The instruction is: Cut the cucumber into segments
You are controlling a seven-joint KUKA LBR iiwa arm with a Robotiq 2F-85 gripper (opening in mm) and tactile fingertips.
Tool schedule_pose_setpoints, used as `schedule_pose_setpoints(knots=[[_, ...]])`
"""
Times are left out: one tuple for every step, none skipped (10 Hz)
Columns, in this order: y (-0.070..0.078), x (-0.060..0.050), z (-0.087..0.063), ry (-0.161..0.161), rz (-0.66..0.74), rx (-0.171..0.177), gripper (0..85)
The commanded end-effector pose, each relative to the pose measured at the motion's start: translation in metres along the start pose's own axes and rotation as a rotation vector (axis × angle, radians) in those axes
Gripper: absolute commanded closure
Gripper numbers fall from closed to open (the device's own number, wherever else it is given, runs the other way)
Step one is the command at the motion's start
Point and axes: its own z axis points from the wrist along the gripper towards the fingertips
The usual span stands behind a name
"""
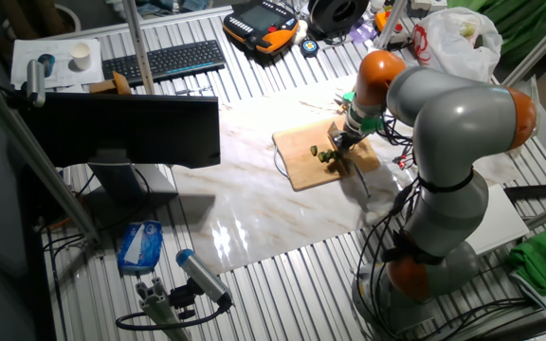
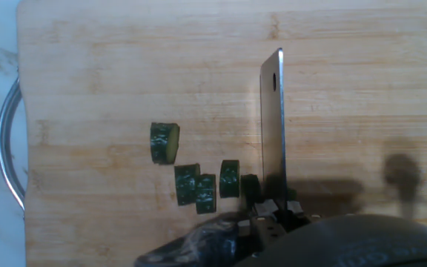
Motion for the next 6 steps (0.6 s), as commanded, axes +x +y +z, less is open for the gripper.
schedule_pose_setpoints(knots=[[-0.0019, -0.0014, -0.0022, 0.002, -0.002, 0.001, 84.3], [-0.0058, -0.0043, -0.0048, 0.005, -0.008, 0.004, 84.3], [-0.01, -0.0079, -0.0063, 0.006, -0.015, 0.004, 84.3], [-0.0118, -0.0101, -0.0065, 0.008, -0.018, 0.003, 84.3], [-0.01, -0.0105, -0.0074, 0.011, -0.016, 0.0, 84.3], [-0.0043, -0.0098, -0.0117, 0.012, -0.007, 0.004, 84.3]])
